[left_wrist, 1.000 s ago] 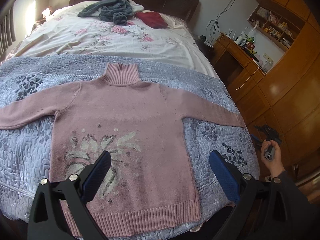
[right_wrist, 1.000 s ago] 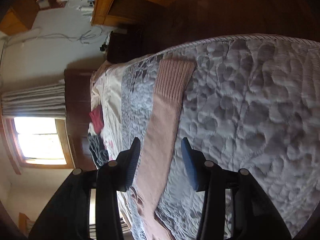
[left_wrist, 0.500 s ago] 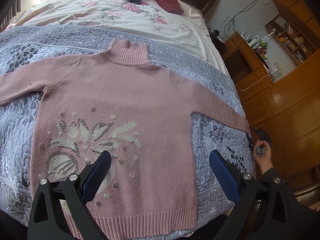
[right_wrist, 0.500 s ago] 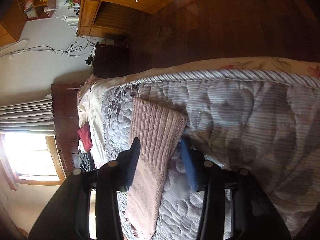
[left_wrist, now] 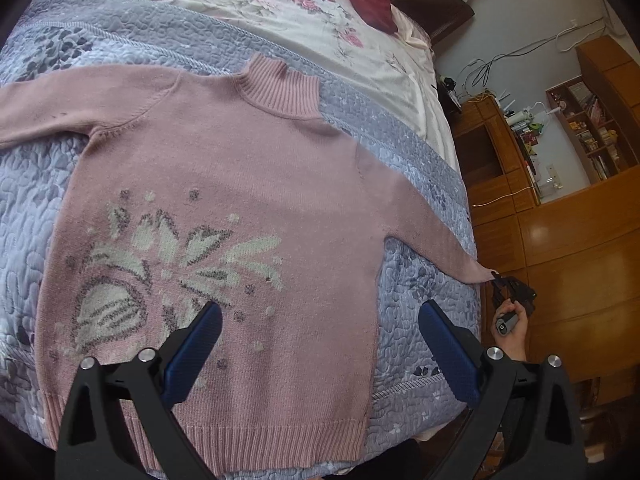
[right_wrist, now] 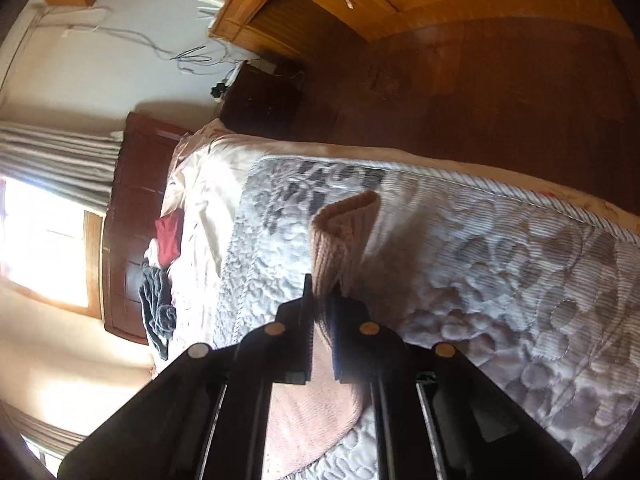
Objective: Fold small clothes
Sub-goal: 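Grasp the pink sweater's sleeve cuff with the right tool, then fold the held sleeve across the sweater front and open the right tool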
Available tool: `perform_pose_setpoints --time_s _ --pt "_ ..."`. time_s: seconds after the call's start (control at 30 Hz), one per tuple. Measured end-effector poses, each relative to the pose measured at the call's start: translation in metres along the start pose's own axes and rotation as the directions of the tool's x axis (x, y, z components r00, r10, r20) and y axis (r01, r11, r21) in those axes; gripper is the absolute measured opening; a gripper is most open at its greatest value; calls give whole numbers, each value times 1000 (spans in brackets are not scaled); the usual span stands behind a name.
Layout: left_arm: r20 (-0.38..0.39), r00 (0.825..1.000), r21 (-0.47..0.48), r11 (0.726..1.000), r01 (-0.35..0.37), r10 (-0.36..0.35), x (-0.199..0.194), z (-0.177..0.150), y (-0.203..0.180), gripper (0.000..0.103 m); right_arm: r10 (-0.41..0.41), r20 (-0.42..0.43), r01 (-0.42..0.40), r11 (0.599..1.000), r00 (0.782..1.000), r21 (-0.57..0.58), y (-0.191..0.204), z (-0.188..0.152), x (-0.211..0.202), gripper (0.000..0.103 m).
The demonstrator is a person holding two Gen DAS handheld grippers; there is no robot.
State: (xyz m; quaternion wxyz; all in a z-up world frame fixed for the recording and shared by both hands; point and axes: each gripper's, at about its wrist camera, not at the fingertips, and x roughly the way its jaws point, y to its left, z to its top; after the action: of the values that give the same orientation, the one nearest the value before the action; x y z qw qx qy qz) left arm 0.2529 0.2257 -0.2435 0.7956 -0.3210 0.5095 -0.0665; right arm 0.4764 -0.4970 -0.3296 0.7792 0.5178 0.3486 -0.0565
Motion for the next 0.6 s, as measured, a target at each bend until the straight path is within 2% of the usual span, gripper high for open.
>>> perform_pose_setpoints --time_s 0.1,0.23,0.37,0.5,0.6 --pt "13 1000 -7 1000 6 -6 -6 3 1 99 35 -4 -35 993 999 -111 50 -14 -9 5" --pt "55 998 -3 1000 21 -21 -15 11 0 99 83 -29 -88 962 996 -260 115 -49 -19 5" --pt "57 998 31 999 21 -23 -18 23 -3 99 98 -79 -122 912 992 -392 171 -99 -18 5" --pt "62 998 83 996 20 -25 -17 32 -10 99 81 -126 -134 850 989 -509 207 -154 -12 5" --pt "12 997 92 993 79 -81 -10 40 -11 99 45 -157 -129 802 987 -583 232 -193 4 5"
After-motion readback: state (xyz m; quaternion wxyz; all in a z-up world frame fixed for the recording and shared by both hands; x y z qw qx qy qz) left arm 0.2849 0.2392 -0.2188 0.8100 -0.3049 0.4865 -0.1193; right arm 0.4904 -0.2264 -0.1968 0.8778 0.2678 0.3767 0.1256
